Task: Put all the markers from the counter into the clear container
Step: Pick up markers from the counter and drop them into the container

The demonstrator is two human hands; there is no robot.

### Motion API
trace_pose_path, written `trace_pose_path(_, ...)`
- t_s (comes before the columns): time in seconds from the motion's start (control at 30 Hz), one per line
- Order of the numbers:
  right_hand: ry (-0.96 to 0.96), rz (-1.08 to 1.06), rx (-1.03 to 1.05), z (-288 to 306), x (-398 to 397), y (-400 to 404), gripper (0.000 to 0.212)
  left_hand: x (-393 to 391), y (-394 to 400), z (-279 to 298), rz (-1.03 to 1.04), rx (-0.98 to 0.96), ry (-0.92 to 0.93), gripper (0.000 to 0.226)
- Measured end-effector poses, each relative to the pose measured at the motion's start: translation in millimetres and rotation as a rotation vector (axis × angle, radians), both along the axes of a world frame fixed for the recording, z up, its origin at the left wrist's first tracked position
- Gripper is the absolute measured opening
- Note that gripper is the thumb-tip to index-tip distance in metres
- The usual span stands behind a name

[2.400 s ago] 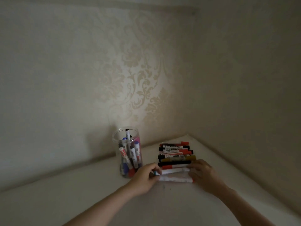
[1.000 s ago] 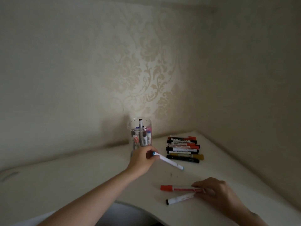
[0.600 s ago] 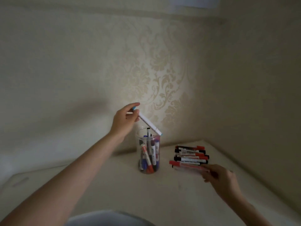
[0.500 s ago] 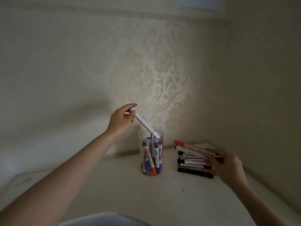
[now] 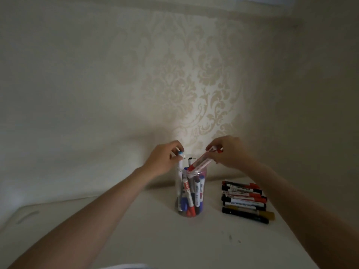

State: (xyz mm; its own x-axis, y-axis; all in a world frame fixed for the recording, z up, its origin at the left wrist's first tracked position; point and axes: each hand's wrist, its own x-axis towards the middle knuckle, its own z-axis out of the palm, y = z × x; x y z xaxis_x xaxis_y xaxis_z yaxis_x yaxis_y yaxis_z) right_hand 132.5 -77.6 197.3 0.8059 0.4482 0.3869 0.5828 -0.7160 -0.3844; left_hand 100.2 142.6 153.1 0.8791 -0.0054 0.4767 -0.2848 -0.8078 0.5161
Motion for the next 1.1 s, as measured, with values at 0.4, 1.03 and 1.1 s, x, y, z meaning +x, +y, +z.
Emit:
trace_pose_path(0.4, 0.151, 0.166, -0.255, -17, 12, 49, 0.035, -5, -2, -27, -0.011, 0.092, 0.047, 0.036)
trace_pose_path(1.03, 0.205, -0.313, -0.047, -189, -7, -172, 0.024, 3, -144, -92, -0.384, 0.313, -0.045, 0.021)
trace_pose_path(1.1, 0.163, -0.324, -0.016, -199, -2, -175, 0.023, 11, -147, -114, -0.330, 0.301, 0.156, 0.036)
